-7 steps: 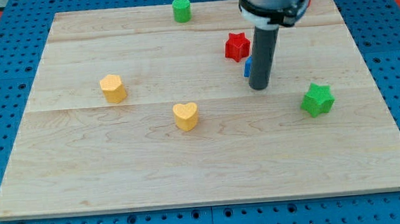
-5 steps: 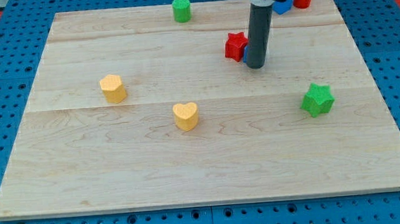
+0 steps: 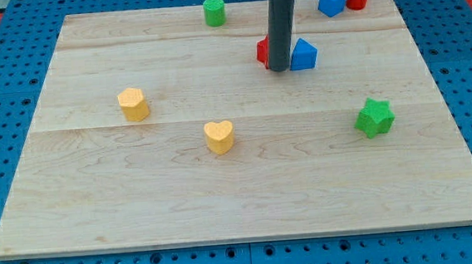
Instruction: Move the red star towards right
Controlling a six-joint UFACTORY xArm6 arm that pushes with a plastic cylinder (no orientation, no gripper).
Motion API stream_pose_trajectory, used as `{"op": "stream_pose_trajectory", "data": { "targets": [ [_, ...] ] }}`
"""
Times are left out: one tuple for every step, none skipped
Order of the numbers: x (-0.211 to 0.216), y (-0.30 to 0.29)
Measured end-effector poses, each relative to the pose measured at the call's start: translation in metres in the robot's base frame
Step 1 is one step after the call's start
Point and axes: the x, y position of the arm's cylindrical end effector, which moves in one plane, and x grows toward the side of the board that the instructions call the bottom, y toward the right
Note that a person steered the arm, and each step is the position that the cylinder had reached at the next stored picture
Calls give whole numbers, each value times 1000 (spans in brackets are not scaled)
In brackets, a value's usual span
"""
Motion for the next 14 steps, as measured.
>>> {"op": "stream_pose_trajectory", "data": {
  "targets": [
    [-8,3],
    [-4,-8],
    [33,-50],
    [16,-91],
    [-28,-105],
    [-47,-89],
    [-58,-63],
    [-55,-51],
    [-50,-49],
    [-41,-7],
    [-40,43],
    [-40,48],
    [-26,12],
    [29,14]
  ]
}}
